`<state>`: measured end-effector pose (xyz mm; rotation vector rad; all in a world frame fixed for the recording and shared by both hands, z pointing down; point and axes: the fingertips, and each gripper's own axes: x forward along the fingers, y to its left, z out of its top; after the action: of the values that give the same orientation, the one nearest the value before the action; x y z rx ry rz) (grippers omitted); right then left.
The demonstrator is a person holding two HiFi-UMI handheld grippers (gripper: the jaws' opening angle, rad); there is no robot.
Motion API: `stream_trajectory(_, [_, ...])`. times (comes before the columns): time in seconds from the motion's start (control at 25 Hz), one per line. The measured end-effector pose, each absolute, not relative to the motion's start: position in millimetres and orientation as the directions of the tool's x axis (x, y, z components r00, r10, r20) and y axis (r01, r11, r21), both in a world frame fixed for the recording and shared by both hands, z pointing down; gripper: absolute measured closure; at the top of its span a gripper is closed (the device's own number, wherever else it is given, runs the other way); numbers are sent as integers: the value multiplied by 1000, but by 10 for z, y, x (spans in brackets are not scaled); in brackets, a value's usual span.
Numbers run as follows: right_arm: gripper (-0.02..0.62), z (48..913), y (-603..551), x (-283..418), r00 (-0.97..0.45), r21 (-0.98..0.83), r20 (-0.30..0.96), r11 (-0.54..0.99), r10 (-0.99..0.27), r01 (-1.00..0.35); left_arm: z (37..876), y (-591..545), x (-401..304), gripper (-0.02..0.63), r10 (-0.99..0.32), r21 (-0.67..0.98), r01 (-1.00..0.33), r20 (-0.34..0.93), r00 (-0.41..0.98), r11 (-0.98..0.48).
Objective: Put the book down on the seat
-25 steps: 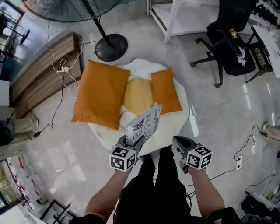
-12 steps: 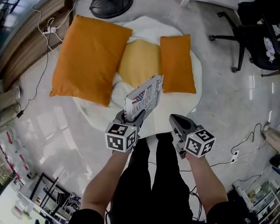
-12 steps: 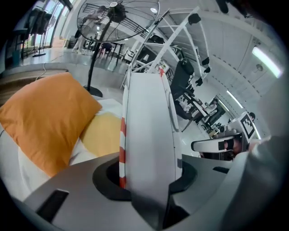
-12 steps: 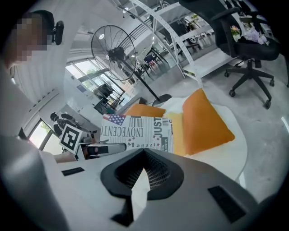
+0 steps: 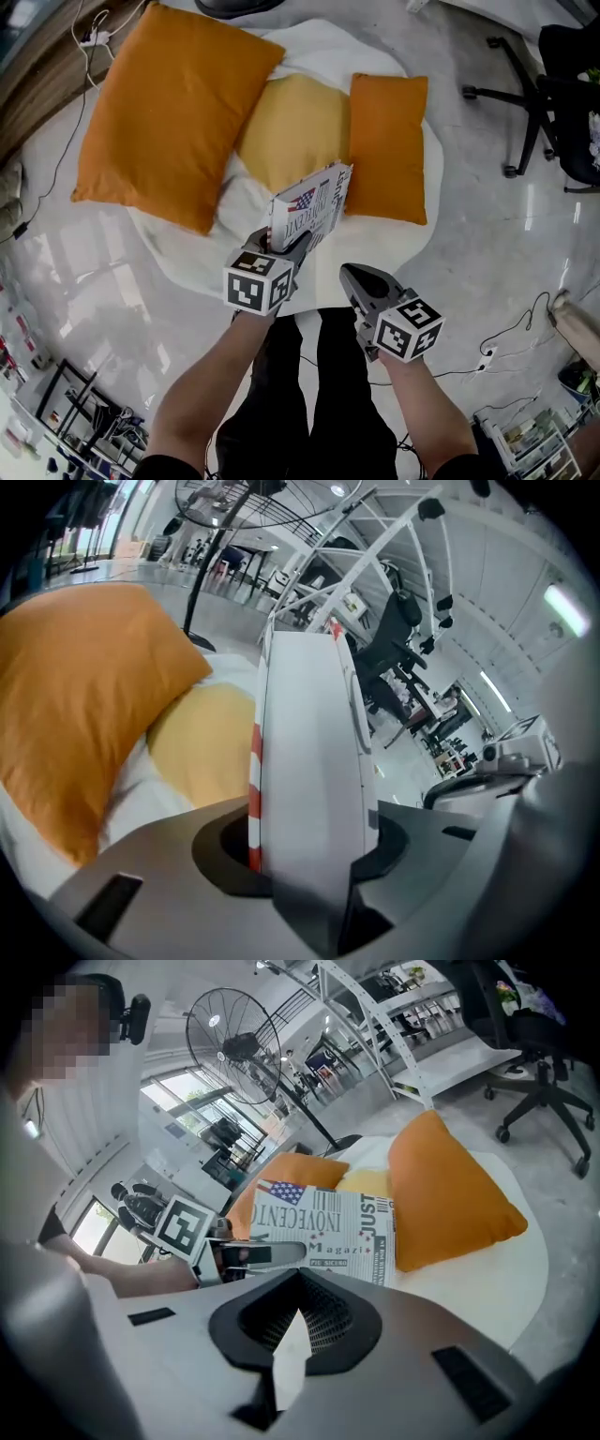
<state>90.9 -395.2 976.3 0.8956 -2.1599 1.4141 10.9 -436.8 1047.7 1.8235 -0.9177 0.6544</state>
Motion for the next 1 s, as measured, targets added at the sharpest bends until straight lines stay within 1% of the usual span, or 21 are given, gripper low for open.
stream_trajectory(0.08, [581, 9781, -3944, 904, -716, -658, 635, 283, -291, -698, 10630, -4393, 138, 443, -291, 508, -823, 772, 566, -255])
stream_trajectory(0.2, [581, 9822, -3943, 931, -720, -661, 634, 286, -284, -694, 10775, -4461, 131, 443, -294, 524, -826, 772, 564, -207])
stream_trajectory(0.32, [580, 9831, -3899, 945, -728, -661, 636, 307, -255, -685, 10824, -4493, 116, 442, -293, 551, -813, 759, 581, -186])
stream_trajectory(0.44, [580, 9749, -3816, 908, -747, -672, 624, 331, -229, -663, 10841, -4445, 67, 440, -262, 573, -798, 754, 602, -185])
stream_trajectory(0.48, [581, 9711, -3790, 886, -753, -676, 620, 339, -221, -655, 10835, -4413, 52, 424, -244, 571, -797, 759, 604, -195])
stream_trajectory(0.56, [580, 9631, -3756, 829, -763, -679, 612, 357, -205, -641, 10797, -4343, 18, 342, -209, 538, -807, 783, 586, -244])
stream_trajectory(0.64, [580, 9552, -3752, 761, -773, -681, 603, 377, -197, -628, 10741, -4287, -24, 328, -189, 492, -820, 811, 554, -292])
stream_trajectory(0.72, [581, 9483, -3767, 700, -783, -687, 590, 387, -198, -615, 10685, -4248, -61, 313, -182, 471, -828, 824, 536, -303])
stream_trajectory(1.0, [581, 9341, -3706, 563, -810, -729, 546, 353, -215, -586, 10534, -4061, -268, 304, -204, 442, -860, 845, 495, -256])
